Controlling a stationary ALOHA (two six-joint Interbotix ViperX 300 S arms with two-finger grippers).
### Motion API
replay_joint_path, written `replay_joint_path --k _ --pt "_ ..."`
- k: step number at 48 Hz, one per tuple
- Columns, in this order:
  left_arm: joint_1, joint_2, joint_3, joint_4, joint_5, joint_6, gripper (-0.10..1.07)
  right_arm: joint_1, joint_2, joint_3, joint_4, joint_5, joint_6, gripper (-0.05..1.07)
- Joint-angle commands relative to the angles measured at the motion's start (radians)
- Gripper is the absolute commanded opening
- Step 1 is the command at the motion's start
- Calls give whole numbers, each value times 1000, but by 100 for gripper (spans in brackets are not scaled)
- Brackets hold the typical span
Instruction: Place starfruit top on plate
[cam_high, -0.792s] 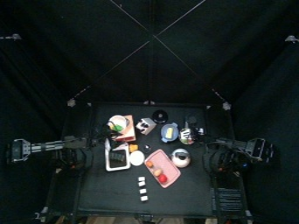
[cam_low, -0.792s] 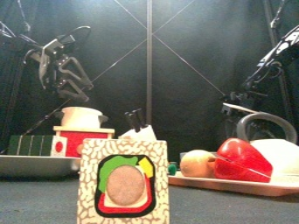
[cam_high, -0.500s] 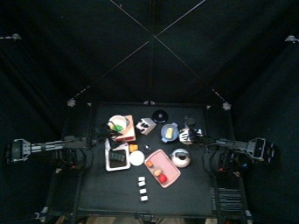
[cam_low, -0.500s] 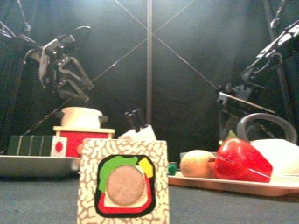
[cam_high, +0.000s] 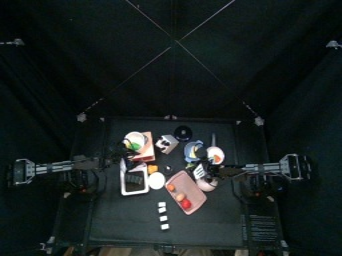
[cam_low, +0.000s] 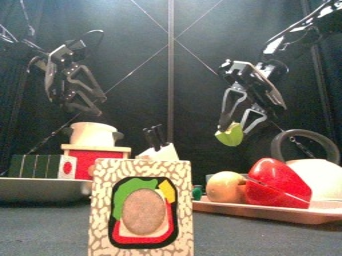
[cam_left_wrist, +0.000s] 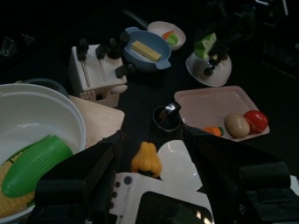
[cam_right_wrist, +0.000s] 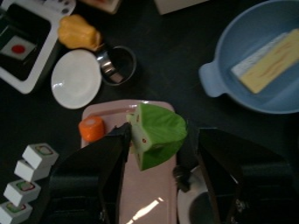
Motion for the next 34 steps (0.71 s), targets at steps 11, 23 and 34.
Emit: replay_joint_path --k 11,23,34 --pt "-2 -2 -9 2 -8 0 91 54 160 -98 -3 -5 -5 77" --pt "-2 -2 -9 2 -8 0 91 48 249 -133 -8 -3 -5 78" --pt "-2 -2 -9 2 -8 0 91 46 296 -173 -15 -2 -6 81"
